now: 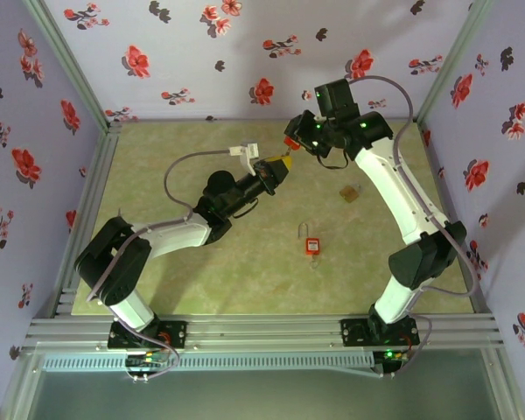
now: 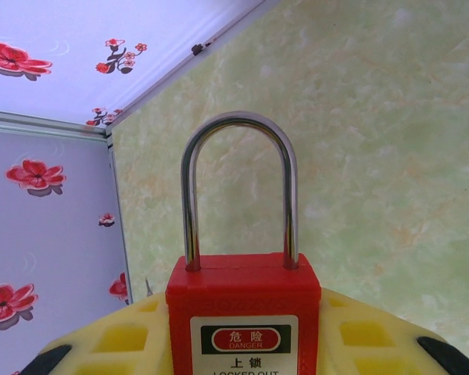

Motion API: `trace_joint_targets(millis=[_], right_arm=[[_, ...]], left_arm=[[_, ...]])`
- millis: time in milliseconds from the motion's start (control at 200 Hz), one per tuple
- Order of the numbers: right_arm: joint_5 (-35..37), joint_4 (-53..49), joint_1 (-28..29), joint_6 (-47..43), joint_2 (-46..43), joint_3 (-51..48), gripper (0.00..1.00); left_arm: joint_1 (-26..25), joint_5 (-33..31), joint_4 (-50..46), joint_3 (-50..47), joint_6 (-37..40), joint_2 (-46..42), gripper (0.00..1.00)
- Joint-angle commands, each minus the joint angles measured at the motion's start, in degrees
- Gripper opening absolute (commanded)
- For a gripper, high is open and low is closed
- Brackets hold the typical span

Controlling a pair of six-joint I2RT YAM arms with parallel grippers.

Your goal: Unlock with the key

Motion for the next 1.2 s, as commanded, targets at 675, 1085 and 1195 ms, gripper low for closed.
trace_joint_targets(millis=[675, 1085, 1195], right_arm=[[-6.90, 1.79, 2.88, 3.61, -1.15, -2.78, 0.00], [-9.17, 3.25, 3.05, 5.97, -2.50, -6.39, 0.00], [-8.23, 2.11, 3.36, 5.08, -2.22, -6.36, 0.00]], left_arm=[[3.60, 8.48, -38.87, 14.84, 21.93, -3.38, 0.00], [9.40, 16.27, -33.21, 15.28, 12.03, -2.23, 0.00], [9.67, 17.43, -32.58, 16.69, 8.78, -1.86, 0.00]])
